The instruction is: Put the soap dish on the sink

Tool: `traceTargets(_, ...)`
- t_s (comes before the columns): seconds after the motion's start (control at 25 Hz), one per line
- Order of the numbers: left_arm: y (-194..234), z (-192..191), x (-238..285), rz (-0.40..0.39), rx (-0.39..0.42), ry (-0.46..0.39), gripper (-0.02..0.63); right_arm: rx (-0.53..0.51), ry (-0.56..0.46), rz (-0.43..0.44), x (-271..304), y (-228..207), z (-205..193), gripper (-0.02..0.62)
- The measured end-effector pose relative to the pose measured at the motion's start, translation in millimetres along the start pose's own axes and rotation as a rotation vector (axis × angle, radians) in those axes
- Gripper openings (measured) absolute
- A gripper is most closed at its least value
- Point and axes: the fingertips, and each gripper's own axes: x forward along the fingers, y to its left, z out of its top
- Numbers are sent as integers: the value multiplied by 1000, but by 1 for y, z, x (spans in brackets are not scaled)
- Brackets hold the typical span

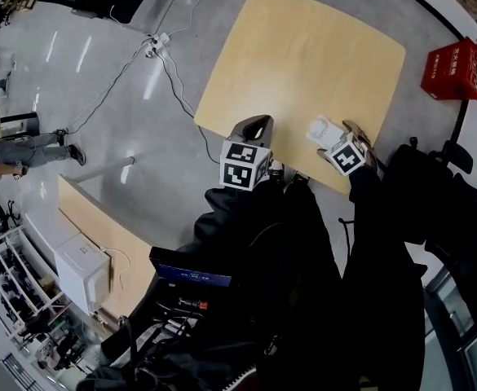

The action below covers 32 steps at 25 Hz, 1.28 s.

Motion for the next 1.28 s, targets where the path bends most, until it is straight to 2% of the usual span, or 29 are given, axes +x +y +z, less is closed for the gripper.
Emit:
traceTargets(0.16, -7, 12, -2, -8, 20, -37, 2, 31, -213, -106, -60, -10, 29, 508)
traceTargets(0.36, -22, 45, -17, -34, 47, -108, 2, 99, -418, -227, -147, -12, 58, 492)
traceTargets(0.44, -33, 64, -26, -50, 63, -150, 2, 127, -493, -277, -182, -12, 65, 433)
traceTargets(0.52, -42, 85, -38, -59, 87, -197, 2, 152, -568, -338, -216, -12, 72, 330)
traceTargets(0.76, -64, 160, -75, -93, 172, -368, 2, 241, -797, -486, -318, -18, 94, 137)
traceTargets(0.88, -77, 184, -90, -108, 197, -424, 2, 279, -899, -545, -366, -19, 95, 69)
traceTargets(1.12, -95, 213, -121, -126, 219, -522, 2, 273, -1014, -629, -427, -17, 99, 18)
traceTargets(1.28, -106, 236, -131, -133, 241, -586, 2, 270, -1099, -657, -457, -25, 103, 9)
